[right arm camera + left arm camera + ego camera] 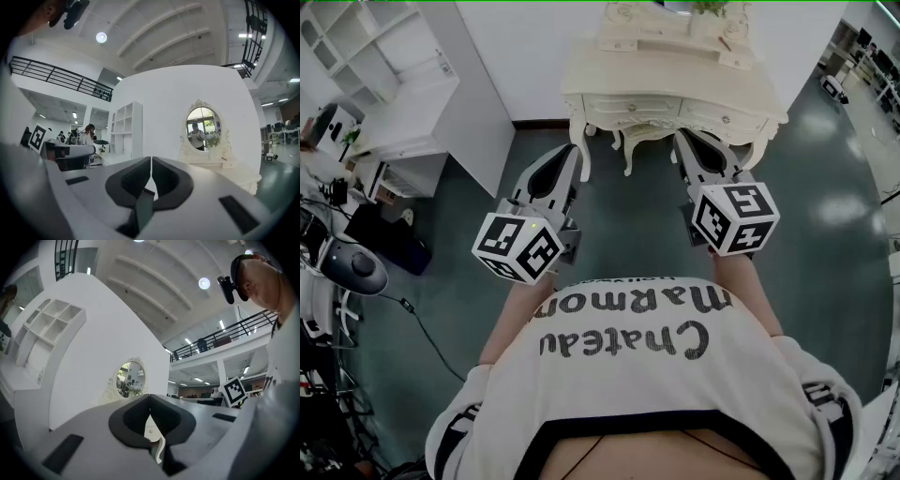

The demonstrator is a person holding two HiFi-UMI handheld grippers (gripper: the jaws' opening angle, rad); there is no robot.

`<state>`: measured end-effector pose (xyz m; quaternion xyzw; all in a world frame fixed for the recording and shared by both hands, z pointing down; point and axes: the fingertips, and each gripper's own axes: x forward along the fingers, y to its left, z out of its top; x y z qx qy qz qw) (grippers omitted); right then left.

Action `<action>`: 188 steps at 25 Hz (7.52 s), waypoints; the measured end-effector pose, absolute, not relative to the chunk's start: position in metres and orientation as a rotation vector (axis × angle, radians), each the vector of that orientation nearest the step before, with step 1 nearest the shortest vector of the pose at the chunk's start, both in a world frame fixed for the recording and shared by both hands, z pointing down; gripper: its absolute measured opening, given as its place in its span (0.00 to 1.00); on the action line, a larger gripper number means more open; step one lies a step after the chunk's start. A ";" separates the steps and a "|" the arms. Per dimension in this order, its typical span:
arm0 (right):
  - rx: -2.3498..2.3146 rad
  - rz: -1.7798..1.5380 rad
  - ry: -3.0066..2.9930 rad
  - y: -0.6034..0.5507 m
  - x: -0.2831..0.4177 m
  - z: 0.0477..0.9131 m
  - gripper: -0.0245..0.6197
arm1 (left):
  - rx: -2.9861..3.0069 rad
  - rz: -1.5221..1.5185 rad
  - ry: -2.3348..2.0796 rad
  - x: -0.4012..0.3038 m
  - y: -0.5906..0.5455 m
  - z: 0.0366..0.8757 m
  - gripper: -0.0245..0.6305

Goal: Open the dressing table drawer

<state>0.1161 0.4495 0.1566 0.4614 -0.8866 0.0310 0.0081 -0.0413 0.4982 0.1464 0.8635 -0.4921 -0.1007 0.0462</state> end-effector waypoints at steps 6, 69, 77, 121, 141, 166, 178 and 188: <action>1.452 0.081 -2.764 0.442 0.121 0.156 0.09 | 2.655 -0.300 -1.510 -0.039 0.490 0.145 0.07; 1.116 0.433 -2.755 0.140 0.088 0.281 0.09 | 2.543 -0.246 -1.336 -0.010 0.195 0.249 0.07; 1.116 0.482 -2.751 0.139 0.108 0.293 0.09 | 2.461 -0.249 -1.394 -0.005 0.187 0.259 0.07; 1.180 0.550 -2.679 -0.034 0.082 0.309 0.09 | 2.475 -0.316 -1.283 -0.034 -0.006 0.254 0.07; 1.230 0.607 -2.688 -0.179 0.038 0.291 0.09 | 2.455 -0.275 -1.246 -0.084 -0.155 0.251 0.07; 0.961 0.758 -2.522 -0.238 -0.007 0.401 0.09 | 2.230 -0.298 -1.324 -0.106 -0.205 0.335 0.07; 0.712 0.897 -2.354 -0.254 -0.012 0.473 0.09 | 2.103 -0.241 -1.412 -0.091 -0.219 0.361 0.07; 0.758 1.045 -2.356 -0.287 -0.017 0.493 0.35 | 1.946 -0.240 -1.558 -0.115 -0.204 0.383 0.07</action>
